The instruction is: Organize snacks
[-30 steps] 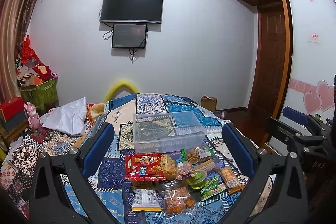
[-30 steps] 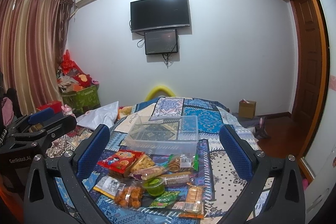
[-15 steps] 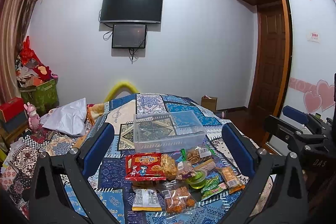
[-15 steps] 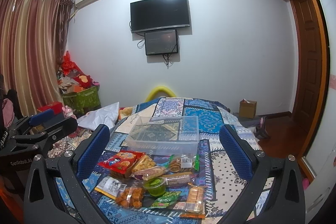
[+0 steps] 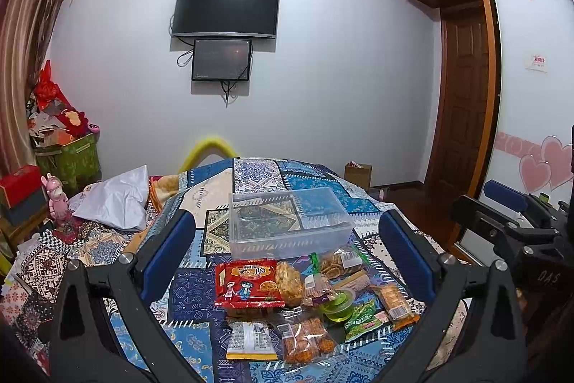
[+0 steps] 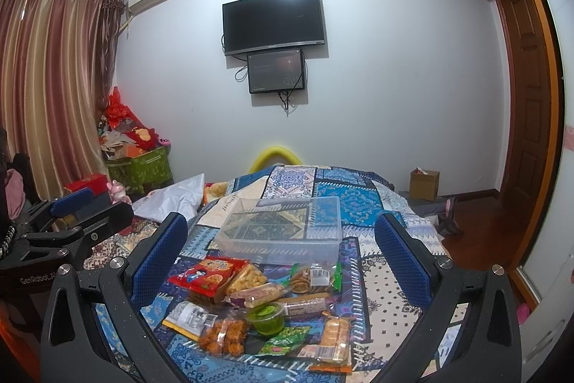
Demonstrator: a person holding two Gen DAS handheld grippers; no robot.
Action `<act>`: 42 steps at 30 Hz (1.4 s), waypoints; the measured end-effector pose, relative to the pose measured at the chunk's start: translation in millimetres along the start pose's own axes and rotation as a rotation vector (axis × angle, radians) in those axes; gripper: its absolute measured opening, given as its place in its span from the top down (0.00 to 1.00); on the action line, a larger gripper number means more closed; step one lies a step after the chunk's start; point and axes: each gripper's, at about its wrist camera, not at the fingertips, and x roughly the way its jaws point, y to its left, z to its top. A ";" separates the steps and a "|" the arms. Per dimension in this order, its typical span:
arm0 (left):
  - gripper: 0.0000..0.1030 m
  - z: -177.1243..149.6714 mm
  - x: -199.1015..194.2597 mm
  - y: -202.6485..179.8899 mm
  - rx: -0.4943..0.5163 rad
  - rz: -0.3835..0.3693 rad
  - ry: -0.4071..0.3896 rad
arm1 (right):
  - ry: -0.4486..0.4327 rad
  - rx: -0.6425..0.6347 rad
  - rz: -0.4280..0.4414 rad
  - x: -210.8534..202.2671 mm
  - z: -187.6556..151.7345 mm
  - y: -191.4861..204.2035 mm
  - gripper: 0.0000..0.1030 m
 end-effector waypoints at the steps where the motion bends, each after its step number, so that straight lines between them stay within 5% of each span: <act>1: 0.00 -0.3 0.2 0.0 0.000 0.001 0.000 | 0.001 0.001 0.000 0.3 0.0 0.1 0.00; 17: 0.00 -18.0 26.3 10.1 -0.023 0.007 0.063 | 0.050 0.015 0.009 25.5 -17.1 -6.3 0.00; 27: 0.00 -51.7 87.2 37.1 -0.036 0.021 0.254 | 0.258 0.040 -0.034 87.6 -56.7 -28.5 0.00; 31: 0.13 -65.4 116.6 53.3 -0.068 0.015 0.351 | 0.351 0.068 -0.024 114.5 -76.0 -42.3 0.00; 35: 0.16 -77.2 146.8 67.1 -0.096 0.013 0.431 | 0.411 0.097 0.007 138.7 -83.0 -52.5 0.12; 42: 0.21 -87.2 195.1 74.9 -0.102 -0.004 0.565 | 0.510 0.100 0.027 186.0 -87.3 -65.0 0.17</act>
